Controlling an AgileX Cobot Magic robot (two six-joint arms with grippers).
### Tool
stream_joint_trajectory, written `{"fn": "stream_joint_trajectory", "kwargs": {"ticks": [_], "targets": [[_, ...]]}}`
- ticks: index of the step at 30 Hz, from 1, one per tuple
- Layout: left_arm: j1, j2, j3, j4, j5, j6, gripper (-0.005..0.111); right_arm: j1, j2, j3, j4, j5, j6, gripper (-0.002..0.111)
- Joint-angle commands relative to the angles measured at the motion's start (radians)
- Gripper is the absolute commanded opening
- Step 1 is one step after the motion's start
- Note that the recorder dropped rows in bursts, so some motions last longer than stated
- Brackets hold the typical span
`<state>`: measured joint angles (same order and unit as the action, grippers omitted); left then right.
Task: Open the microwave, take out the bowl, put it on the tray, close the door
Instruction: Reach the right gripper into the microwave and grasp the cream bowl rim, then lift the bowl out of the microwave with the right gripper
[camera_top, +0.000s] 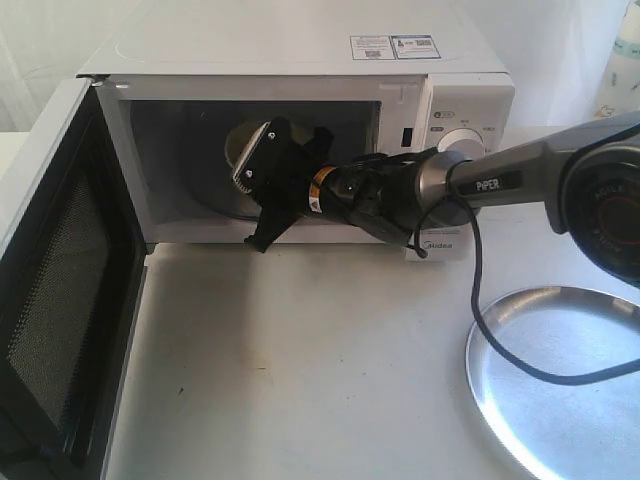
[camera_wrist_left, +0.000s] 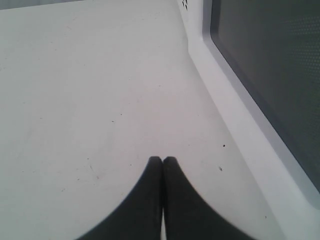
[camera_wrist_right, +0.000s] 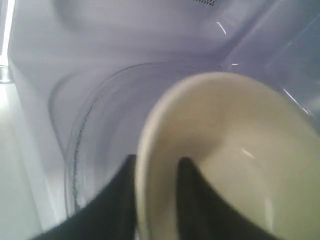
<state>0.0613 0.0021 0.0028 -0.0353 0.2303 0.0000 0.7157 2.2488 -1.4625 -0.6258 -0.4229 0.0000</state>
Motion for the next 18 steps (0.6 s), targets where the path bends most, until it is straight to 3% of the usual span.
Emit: {"fn": "stream_joint_trajectory", "kwargs": {"ticks": [1, 5, 7, 8, 12, 15, 18], "targets": [[-0.006, -0.002, -0.003, -0.009, 0.002, 0.000, 0.000, 0.011, -0.005, 0.000, 0.001, -0.123, 0.036, 0.000], [-0.006, -0.002, -0.003, -0.009, 0.002, 0.000, 0.000, 0.049, -0.037, 0.000, -0.156, -0.172, 0.264, 0.000], [-0.006, -0.002, -0.003, -0.009, 0.002, 0.000, 0.000, 0.058, -0.056, 0.000, -0.385, -0.230, 0.498, 0.000], [-0.006, -0.002, -0.003, -0.009, 0.002, 0.000, 0.000, 0.060, -0.072, 0.000, -0.613, -0.365, 0.729, 0.000], [-0.006, -0.002, -0.003, -0.009, 0.002, 0.000, 0.000, 0.060, -0.129, 0.000, -1.065, -0.549, 1.020, 0.000], [-0.006, -0.002, -0.003, -0.009, 0.002, 0.000, 0.000, 0.060, -0.183, 0.046, -1.119, -0.549, 1.340, 0.000], [-0.006, -0.002, -0.003, -0.009, 0.002, 0.000, 0.000, 0.051, -0.244, 0.120, -1.119, -0.519, 1.285, 0.000]]}}
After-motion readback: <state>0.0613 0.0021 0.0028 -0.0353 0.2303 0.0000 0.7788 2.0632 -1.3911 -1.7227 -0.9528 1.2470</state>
